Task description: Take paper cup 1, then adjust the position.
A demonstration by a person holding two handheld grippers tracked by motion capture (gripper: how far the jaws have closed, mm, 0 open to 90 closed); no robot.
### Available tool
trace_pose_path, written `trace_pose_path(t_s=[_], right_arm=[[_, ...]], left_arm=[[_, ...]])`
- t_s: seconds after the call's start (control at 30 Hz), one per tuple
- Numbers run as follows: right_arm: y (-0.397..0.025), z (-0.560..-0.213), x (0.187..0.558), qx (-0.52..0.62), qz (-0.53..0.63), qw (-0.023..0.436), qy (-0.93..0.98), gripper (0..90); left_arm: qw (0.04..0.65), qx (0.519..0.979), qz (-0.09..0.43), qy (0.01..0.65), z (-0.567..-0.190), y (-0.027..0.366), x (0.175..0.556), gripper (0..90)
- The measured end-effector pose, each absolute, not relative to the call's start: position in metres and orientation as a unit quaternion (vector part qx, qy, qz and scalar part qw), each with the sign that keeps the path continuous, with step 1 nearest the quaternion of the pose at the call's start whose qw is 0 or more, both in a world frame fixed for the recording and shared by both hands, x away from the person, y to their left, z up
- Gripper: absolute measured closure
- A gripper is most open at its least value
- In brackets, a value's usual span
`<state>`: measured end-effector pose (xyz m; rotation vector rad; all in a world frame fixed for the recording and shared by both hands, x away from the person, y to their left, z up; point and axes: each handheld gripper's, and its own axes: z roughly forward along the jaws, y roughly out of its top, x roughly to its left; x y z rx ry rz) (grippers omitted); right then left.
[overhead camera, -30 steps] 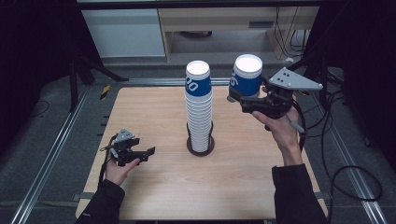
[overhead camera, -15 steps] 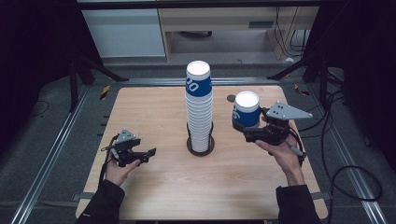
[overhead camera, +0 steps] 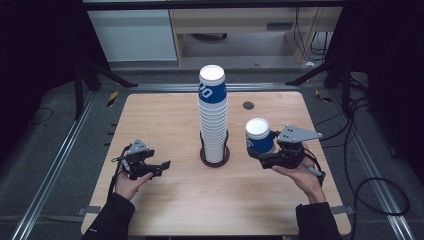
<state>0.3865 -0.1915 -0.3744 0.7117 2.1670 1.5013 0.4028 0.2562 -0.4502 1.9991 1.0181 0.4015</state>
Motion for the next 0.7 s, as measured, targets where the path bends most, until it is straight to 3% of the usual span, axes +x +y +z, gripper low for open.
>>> trace_pose_path(t_s=[0.7], right_arm=[[-0.161,-0.404,0.385,0.162,0.48,0.15,0.849,19.9]], left_arm=[[0.422,0.826,0.134,0.35,-0.438,0.24,0.393,18.0]])
